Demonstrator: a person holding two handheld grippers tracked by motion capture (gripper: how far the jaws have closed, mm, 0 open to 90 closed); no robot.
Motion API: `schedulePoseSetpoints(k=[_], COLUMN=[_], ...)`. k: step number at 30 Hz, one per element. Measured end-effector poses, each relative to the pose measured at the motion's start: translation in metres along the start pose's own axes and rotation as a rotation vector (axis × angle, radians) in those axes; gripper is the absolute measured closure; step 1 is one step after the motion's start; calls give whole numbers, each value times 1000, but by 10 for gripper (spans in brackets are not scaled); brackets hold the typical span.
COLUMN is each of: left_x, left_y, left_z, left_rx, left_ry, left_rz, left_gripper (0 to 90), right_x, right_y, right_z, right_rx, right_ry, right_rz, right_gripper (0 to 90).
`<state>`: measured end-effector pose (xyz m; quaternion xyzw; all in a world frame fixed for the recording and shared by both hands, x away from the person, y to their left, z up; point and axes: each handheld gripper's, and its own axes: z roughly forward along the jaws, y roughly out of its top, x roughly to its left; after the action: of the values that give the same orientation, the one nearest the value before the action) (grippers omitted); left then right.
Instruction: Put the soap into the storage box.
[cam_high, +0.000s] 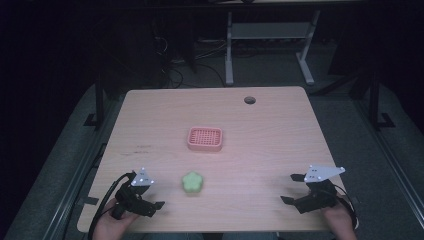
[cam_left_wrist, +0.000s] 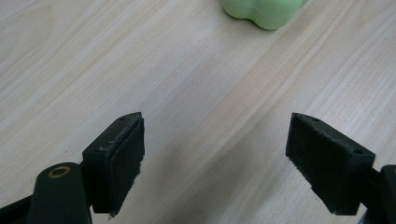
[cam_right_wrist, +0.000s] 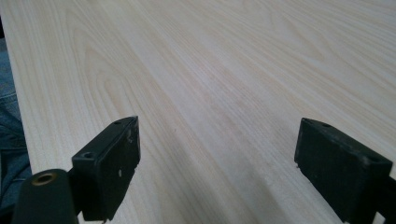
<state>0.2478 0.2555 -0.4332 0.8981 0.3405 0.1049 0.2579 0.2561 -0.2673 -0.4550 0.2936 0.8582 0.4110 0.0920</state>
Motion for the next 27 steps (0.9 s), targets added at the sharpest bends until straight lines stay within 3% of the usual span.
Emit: schedulePoseSetpoints(k=[12,27], left_x=[-4,-14], left_y=[3,16], left_z=[0,4], left_rx=[-3,-2], left_ry=[2,-8], left_rz=[6,45], left_gripper=[196,195], right_x=[1,2], right_y=[0,1], right_z=[0,-1], right_rx=[-1,-1], right_ry=[5,1], right_rz=[-5,-6], right_gripper=[138,138])
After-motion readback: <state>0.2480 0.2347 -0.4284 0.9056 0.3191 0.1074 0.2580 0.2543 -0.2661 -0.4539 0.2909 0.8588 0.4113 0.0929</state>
